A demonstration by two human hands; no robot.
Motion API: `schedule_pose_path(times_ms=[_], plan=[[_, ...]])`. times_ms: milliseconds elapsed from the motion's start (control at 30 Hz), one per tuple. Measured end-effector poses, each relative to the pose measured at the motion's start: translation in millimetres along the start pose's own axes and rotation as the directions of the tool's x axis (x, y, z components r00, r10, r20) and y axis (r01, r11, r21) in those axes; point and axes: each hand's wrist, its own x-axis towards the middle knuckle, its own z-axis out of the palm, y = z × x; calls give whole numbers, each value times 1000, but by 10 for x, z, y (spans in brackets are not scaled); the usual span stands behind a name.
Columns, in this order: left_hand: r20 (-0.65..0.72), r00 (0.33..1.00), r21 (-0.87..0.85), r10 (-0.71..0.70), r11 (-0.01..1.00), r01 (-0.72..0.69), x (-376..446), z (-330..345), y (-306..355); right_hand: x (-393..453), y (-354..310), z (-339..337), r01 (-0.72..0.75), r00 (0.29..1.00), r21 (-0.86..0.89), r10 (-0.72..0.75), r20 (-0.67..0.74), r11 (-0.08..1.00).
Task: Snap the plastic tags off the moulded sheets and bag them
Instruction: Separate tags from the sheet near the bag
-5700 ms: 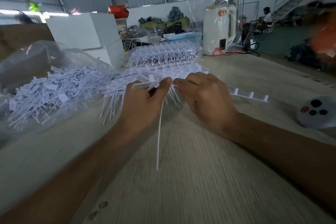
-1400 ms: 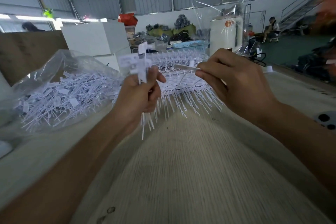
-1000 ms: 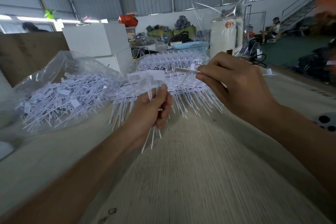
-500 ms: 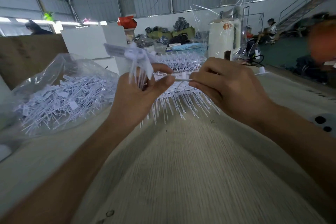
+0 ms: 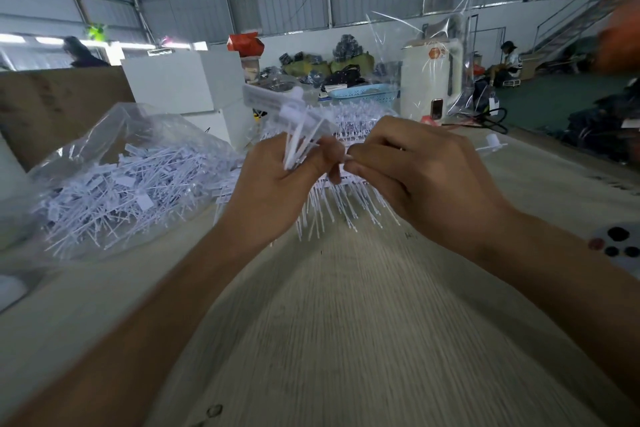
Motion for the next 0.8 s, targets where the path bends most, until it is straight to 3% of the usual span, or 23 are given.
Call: schedule_pose_path(times_ms=[267, 400, 600, 700, 800], plan=[[-91, 987, -62, -130, 990, 125, 43, 103, 33, 21, 47, -14, 89, 994, -343, -104, -23, 935], [-26, 988, -166, -150, 976, 143, 10, 122, 37, 1, 75, 13, 75, 995, -299, -92, -41, 951], [110, 973, -193, -202, 956, 221, 7, 105, 32, -9, 124, 31, 41, 999, -319, -45, -4, 947], [103, 967, -208, -233, 946, 250, -9, 54, 9, -22, 292, -33, -139, 989, -287, 117, -91, 948], [89, 963, -211, -253, 940, 267, -13, 14, -17, -91, 478, -144, -249, 954, -99, 227, -195, 963]])
